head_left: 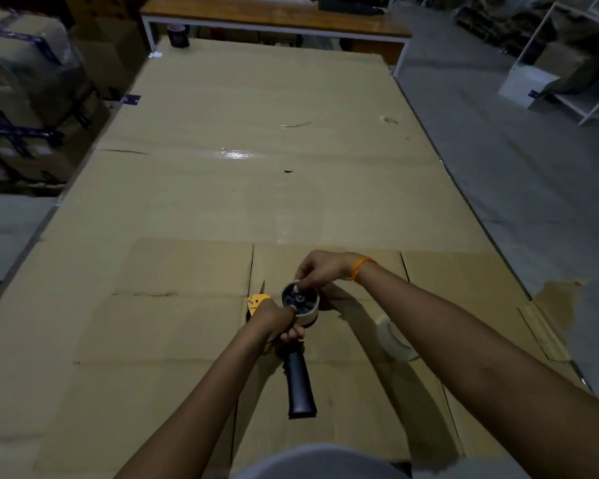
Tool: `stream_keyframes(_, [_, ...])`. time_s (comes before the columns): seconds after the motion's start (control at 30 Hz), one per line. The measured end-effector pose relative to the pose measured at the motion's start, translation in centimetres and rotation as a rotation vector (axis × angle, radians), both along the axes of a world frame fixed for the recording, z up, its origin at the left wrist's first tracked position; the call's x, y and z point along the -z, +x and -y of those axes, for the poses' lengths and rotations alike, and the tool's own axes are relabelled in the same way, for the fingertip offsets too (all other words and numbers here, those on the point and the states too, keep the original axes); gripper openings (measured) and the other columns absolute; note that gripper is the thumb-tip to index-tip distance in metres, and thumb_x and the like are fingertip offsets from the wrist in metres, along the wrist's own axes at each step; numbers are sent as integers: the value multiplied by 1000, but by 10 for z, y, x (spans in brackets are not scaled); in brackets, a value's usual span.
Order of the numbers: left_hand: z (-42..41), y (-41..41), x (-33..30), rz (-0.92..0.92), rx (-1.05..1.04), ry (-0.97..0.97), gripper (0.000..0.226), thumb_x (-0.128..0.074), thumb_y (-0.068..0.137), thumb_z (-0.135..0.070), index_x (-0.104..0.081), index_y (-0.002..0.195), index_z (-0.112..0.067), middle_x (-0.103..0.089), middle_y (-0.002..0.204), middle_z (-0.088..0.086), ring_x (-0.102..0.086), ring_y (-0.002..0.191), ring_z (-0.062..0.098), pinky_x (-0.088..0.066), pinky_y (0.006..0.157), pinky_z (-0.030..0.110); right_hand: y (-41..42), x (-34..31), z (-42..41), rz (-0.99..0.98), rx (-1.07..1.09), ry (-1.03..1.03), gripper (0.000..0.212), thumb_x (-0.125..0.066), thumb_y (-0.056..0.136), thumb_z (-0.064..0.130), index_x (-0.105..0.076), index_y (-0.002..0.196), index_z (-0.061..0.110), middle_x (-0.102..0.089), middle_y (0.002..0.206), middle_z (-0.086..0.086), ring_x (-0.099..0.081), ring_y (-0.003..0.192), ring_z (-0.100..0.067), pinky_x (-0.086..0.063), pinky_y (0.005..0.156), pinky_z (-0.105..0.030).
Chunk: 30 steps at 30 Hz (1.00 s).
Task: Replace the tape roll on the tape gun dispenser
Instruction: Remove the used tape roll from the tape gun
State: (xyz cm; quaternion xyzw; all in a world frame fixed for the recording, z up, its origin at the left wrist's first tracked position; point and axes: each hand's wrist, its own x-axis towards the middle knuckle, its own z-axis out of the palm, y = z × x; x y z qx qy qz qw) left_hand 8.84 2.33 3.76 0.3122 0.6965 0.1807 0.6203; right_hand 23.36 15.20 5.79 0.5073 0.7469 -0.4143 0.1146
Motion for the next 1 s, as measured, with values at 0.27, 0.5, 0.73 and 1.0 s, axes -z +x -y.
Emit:
stream_keyframes(0.27, [7, -1, 4, 152, -165, -62, 38, -45, 115, -17, -59, 87, 5, -53, 32, -2, -34, 21, 5, -25, 28, 12, -25, 1, -28, 257, -349, -51, 29, -77, 98, 17, -77, 117, -4, -78, 120, -22, -73, 105, -33, -61, 97, -47])
stream_keyframes(0.5, [-2, -3, -7, 655, -387, -324, 43, -22, 115, -4, -50, 82, -2, -41, 41, 2, -27, 19, 6, -20, 22, 14, -25, 4, -33, 269, -356, -183, 32, -70, 102, 17, -74, 122, -8, -74, 126, -26, -68, 103, -28, -59, 102, -53])
stream_keyframes(0.73, [-7, 0, -7, 683, -387, -376, 43, -19, 114, -2, -47, 81, -5, -41, 35, 2, -29, 16, 6, -20, 21, 13, -15, 11, -20, 215, -292, -124, 33, -63, 105, 26, -70, 117, -3, -69, 105, -16, -61, 93, -26, -53, 80, -44])
stream_keyframes(1.0, [-6, -6, -7, 708, -342, -420, 47, -26, 116, -7, -47, 75, -6, -39, 34, 2, -29, 16, 7, -21, 20, 14, -11, 8, -9, 169, -191, -51, 31, -68, 105, 26, -72, 110, -4, -69, 99, -14, -59, 90, -26, -49, 72, -36])
